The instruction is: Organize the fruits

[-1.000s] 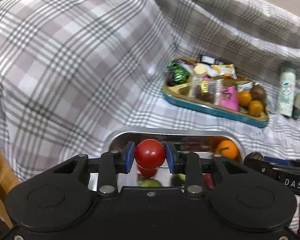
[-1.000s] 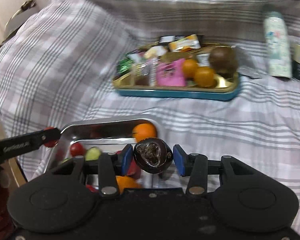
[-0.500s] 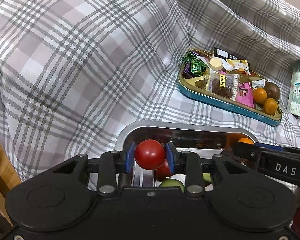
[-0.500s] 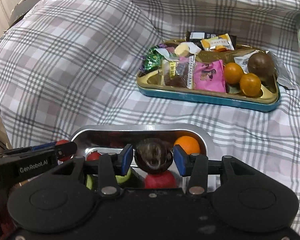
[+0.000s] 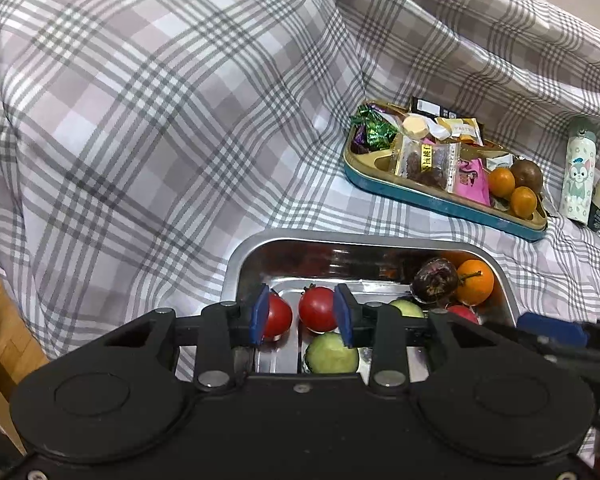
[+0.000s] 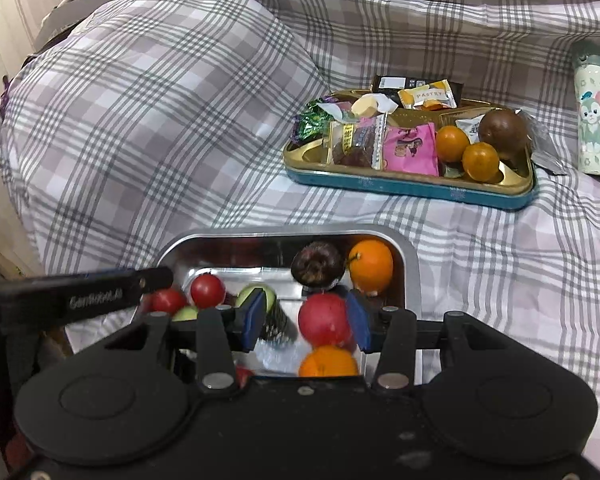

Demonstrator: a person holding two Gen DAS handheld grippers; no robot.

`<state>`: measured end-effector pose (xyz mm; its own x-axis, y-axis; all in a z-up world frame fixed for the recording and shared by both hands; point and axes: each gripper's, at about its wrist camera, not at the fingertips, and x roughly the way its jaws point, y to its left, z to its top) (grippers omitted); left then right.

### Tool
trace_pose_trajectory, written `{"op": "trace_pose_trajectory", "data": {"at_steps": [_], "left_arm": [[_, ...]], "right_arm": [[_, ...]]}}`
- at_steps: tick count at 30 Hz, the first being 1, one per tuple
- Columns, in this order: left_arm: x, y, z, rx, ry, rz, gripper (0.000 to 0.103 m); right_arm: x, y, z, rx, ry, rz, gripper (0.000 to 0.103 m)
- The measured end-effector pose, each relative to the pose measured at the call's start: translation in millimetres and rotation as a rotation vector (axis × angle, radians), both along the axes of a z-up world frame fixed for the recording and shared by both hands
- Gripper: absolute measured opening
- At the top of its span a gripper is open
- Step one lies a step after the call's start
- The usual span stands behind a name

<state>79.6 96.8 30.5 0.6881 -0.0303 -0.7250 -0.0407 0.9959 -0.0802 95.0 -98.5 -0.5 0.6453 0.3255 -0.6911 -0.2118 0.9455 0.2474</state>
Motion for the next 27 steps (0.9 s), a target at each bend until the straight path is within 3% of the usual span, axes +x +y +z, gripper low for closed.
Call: {"op": "trace_pose_trajectory", "data": {"at_steps": [12,27], "left_arm": [[-44.4,-18.2,-3.2,0.058,-0.040,-0.002,0.046],[-72.8,-20.6,-11.8,0.058,-0.072,0.029,0.046]], "right_arm": [[-32.5,-8.4,-5.5,-0.002,-0.025,-0.039,0.048],[-55.8,-7.4,-8.3,-0.045,-0.054,-0.045,0.048]]}}
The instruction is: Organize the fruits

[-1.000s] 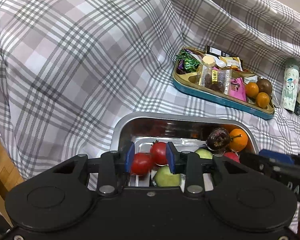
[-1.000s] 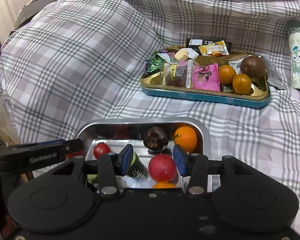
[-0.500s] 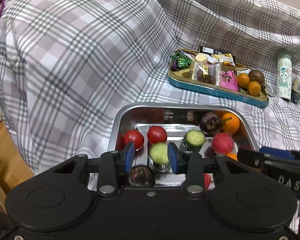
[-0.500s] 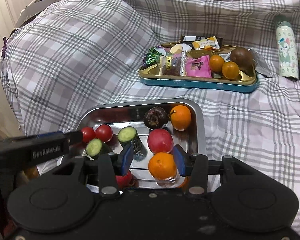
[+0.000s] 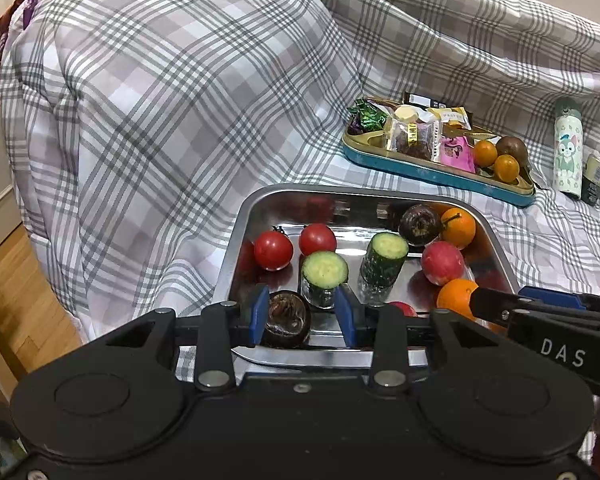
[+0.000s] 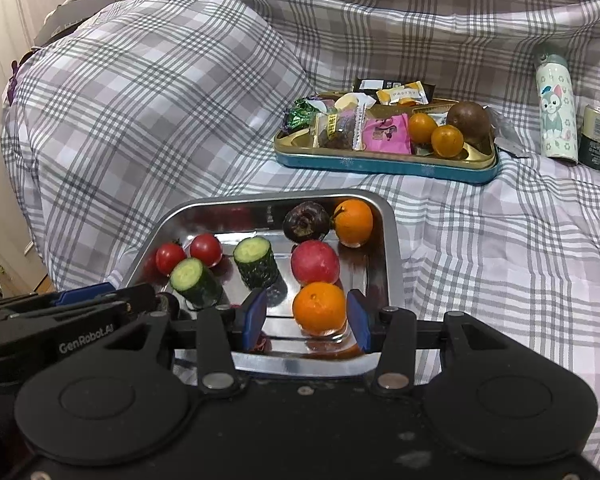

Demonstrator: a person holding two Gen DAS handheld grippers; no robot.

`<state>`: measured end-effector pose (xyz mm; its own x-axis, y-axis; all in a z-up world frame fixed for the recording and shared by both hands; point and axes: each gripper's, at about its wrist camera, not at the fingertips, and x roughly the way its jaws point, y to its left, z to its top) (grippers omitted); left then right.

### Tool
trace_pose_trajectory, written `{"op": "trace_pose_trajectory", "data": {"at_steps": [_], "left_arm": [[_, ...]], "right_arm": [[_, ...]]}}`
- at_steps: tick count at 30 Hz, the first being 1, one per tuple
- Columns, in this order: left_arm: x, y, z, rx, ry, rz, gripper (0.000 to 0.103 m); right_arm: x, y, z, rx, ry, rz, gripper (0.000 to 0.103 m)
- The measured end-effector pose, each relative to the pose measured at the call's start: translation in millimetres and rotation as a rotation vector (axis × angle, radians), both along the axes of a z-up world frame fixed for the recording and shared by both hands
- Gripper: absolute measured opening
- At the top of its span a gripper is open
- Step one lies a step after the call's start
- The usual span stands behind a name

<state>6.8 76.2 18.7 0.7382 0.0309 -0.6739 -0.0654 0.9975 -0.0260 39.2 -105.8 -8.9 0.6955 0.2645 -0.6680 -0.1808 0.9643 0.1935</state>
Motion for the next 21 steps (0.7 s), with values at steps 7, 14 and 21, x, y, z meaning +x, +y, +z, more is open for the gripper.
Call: {"op": "trace_pose_trajectory", "data": {"at_steps": [7,14,21], "left_arm": [[-2.6,-2.9,-3.9,0.019,-0.013,-0.016,0.046],[1.2,-0.4,-9.3,0.008,0.000,-0.013,0.046],[4.8,0.5,-14.9,0.001,0.030,-0.005,0.046]], "right_arm": [[-2.8,1.1,-2.5,-0.003,0.005,0.001,0.048],[-1.3,0.8,-2.8,-0.008,0.005,-0.005,0.048],[0.6,1.8,-5.0,-0.007,0.016,-0.012,0.048]]}}
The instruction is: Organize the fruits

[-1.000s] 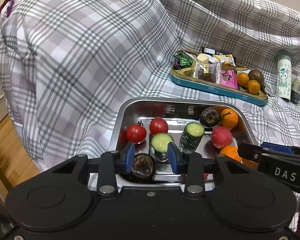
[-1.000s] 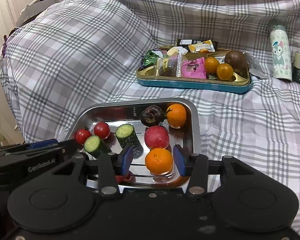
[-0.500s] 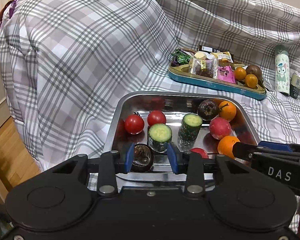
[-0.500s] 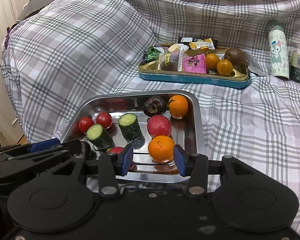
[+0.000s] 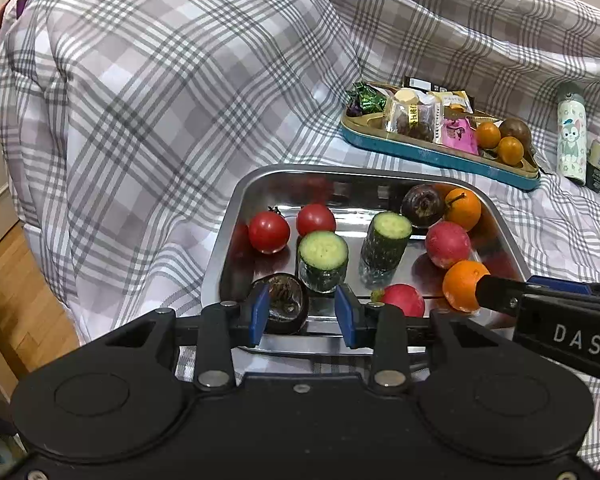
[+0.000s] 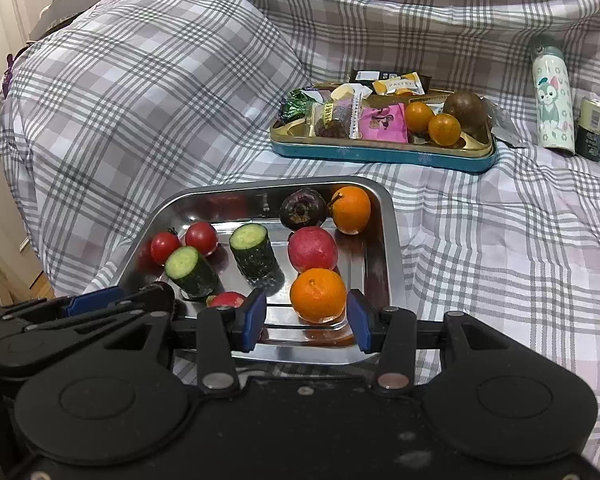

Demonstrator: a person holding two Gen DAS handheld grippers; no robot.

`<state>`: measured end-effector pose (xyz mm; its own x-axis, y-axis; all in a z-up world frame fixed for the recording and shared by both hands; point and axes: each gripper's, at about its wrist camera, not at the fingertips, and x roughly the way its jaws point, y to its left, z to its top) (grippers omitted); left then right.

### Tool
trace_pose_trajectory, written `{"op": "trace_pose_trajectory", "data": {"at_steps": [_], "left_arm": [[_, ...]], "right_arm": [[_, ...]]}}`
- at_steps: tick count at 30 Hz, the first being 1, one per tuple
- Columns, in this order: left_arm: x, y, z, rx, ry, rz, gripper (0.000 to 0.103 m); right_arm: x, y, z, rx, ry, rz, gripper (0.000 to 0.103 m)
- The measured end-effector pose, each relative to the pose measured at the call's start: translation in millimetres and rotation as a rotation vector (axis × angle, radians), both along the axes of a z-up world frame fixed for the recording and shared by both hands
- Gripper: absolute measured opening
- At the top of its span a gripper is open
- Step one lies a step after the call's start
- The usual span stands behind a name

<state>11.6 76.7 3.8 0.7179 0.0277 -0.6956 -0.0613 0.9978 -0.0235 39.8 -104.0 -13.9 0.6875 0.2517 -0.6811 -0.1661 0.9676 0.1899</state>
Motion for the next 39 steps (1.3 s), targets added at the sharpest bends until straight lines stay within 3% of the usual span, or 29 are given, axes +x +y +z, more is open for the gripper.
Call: {"op": "trace_pose_trajectory", "data": {"at_steps": [39], "left_arm": [[1.2,2.0,-0.5,-0.004,0.009,-0.002,0.046]], "right_arm": [[-0.3,-0.3,-1.7,0.002,-0.004,0.002,0.048]]}}
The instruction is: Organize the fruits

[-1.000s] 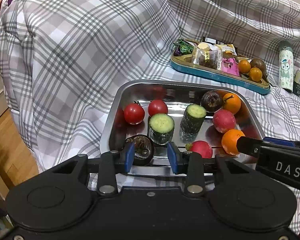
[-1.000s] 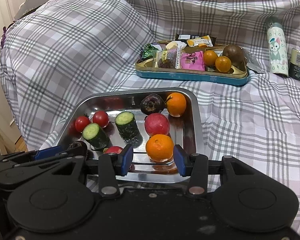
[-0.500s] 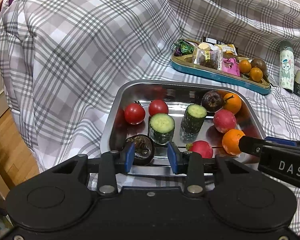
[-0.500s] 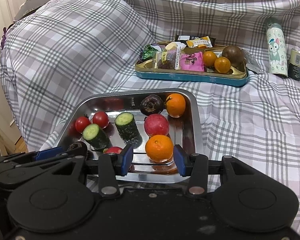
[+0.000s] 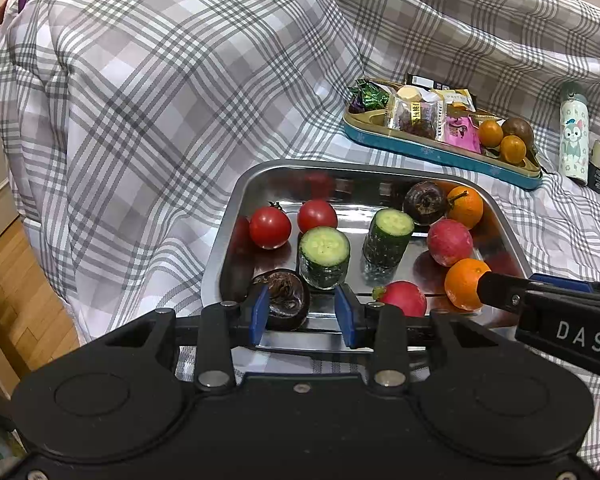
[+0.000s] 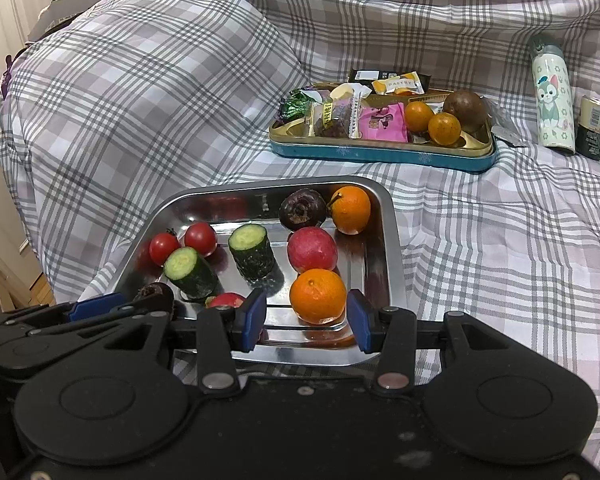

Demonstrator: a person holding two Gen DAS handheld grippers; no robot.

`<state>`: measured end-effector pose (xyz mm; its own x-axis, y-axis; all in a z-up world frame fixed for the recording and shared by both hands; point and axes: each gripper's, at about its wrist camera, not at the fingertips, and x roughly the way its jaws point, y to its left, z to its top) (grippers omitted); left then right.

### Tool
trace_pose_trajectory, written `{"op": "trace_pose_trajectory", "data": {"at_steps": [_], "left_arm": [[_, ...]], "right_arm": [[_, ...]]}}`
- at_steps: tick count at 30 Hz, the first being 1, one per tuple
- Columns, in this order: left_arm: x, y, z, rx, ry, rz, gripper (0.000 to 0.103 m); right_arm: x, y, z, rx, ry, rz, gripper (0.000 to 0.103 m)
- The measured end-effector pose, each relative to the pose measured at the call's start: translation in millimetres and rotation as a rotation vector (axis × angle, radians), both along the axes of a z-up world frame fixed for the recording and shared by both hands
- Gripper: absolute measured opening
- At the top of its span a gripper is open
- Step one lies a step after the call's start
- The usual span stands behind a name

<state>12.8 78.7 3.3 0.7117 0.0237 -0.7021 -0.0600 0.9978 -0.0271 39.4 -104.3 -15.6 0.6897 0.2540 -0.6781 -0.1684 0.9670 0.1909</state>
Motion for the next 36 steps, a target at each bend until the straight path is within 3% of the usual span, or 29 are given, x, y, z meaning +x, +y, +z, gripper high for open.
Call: {"op": "trace_pose_trajectory", "data": {"at_steps": [36], "left_arm": [[-0.8,0.2,0.1,-0.001,0.000,0.000,0.046]], "right_arm": [[0.3,3.5,0.7,-0.006,-0.002,0.004,0.048]]}}
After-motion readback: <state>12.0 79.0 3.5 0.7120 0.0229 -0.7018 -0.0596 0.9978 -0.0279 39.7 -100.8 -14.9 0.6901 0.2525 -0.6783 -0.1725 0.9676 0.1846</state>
